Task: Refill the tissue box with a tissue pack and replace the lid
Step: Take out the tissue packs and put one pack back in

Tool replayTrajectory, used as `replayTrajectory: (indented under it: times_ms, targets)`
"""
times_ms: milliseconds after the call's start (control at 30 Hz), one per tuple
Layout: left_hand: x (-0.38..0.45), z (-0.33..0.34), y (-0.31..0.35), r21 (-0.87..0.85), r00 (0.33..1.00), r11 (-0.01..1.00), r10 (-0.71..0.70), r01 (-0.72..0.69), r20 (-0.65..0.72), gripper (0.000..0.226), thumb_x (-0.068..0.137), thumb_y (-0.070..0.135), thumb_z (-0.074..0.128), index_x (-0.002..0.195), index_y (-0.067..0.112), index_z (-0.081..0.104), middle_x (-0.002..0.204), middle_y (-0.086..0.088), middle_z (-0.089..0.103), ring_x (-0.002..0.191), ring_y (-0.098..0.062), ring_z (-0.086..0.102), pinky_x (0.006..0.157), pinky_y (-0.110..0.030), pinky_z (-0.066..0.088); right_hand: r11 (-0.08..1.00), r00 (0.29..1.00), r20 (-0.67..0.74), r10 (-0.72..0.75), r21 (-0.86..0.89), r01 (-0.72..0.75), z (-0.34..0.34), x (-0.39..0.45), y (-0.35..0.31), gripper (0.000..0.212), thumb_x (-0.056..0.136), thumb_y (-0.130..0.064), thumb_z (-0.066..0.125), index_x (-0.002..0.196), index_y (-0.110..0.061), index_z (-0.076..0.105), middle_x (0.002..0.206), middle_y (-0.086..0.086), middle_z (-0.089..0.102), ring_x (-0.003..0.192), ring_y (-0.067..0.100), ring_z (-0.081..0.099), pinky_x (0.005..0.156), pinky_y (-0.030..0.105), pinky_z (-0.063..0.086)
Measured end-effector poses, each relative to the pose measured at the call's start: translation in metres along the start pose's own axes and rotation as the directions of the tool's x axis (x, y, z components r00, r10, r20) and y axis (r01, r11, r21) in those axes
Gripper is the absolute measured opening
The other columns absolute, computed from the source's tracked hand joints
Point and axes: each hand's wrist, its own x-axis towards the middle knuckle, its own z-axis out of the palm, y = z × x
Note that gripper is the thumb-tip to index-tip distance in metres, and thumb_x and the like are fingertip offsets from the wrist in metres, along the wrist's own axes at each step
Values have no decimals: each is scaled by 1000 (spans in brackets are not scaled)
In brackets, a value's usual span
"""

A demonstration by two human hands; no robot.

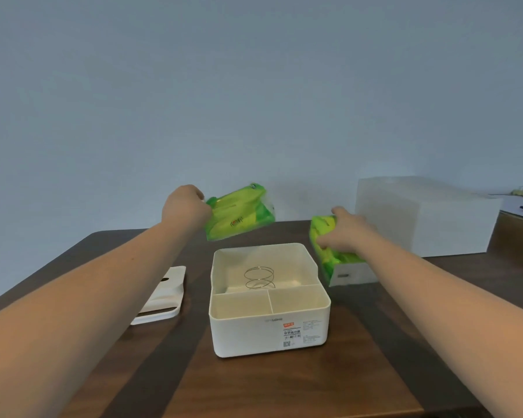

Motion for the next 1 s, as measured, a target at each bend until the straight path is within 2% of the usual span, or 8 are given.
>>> replayTrajectory:
  times_ms: [133, 233, 333, 433, 633, 833, 933, 1000]
  targets:
    - [12, 6, -16, 51, 998, 997, -54, 55, -29, 52, 84, 6, 54, 136, 14, 51, 130, -11, 60, 116, -32, 58, 82, -36, 45, 988, 986, -76, -150, 32, 153, -20, 3, -22, 91, 65, -46, 65, 145, -38, 23, 141, 14, 37, 129, 41, 41, 104, 50, 41]
    - [20, 12, -30, 95, 996, 992, -87, 88, -16, 52, 85, 7, 53, 136, 16, 51, 132, -9, 58, 117, -32, 58, 83, -36, 46, 931, 930, -71, -360, 42, 363, -31, 3, -40, 96, 66, -41, 71, 147, -41, 20, 149, 9, 32, 134, 37, 37, 107, 50, 39]
    - [28, 19, -45, 101, 991, 985, -136, 137, -19, 52, 86, 7, 52, 137, 16, 49, 131, -10, 59, 116, -32, 58, 82, -36, 44, 800, 798, 42, -601, 30, 600, -31, -6, -57, 102, 67, -31, 79, 150, -38, 19, 154, 2, 30, 140, 27, 32, 113, 44, 34]
    - [37, 30, -58, 55, 985, 984, -170, 171, -28, 53, 86, 3, 52, 137, 12, 49, 131, -13, 59, 117, -34, 57, 81, -35, 43, 675, 658, 177, -732, 54, 736, -21, -16, -72, 102, 71, -20, 80, 152, -34, 19, 157, -2, 27, 143, 17, 28, 117, 34, 27]
    - [45, 56, -72, 65, 989, 987, -149, 150, -22, 52, 86, 6, 55, 138, 17, 52, 134, -10, 60, 119, -32, 58, 89, -38, 48, 565, 503, 408, -762, 40, 824, 1, -19, -84, 99, 77, -14, 76, 152, -34, 16, 157, -7, 26, 141, 11, 27, 109, 20, 26]
    - [54, 82, -85, 132, 985, 978, -168, 161, 44, 39, 85, 7, 57, 124, 12, 61, 123, -12, 65, 112, -33, 61, 74, -33, 43, 521, 423, 512, -748, 58, 851, 1, -15, -87, 95, 75, -16, 78, 150, -37, 24, 156, -9, 25, 141, 11, 28, 117, 34, 30]
    - [54, 89, -91, 171, 981, 971, -179, 165, 71, 38, 85, 8, 57, 123, 12, 61, 123, -11, 65, 112, -32, 61, 74, -34, 43, 503, 399, 575, -714, 26, 864, 11, -15, -84, 93, 75, -18, 78, 149, -39, 26, 158, -12, 23, 143, 9, 25, 116, 25, 26]
    - [53, 92, -95, 192, 978, 968, -183, 162, 96, 40, 85, 16, 58, 126, 16, 60, 127, -8, 63, 115, -30, 60, 78, -35, 45, 517, 406, 583, -703, 27, 856, 17, -15, -81, 88, 78, -21, 77, 148, -41, 28, 158, -14, 23, 144, 8, 24, 115, 25, 26]
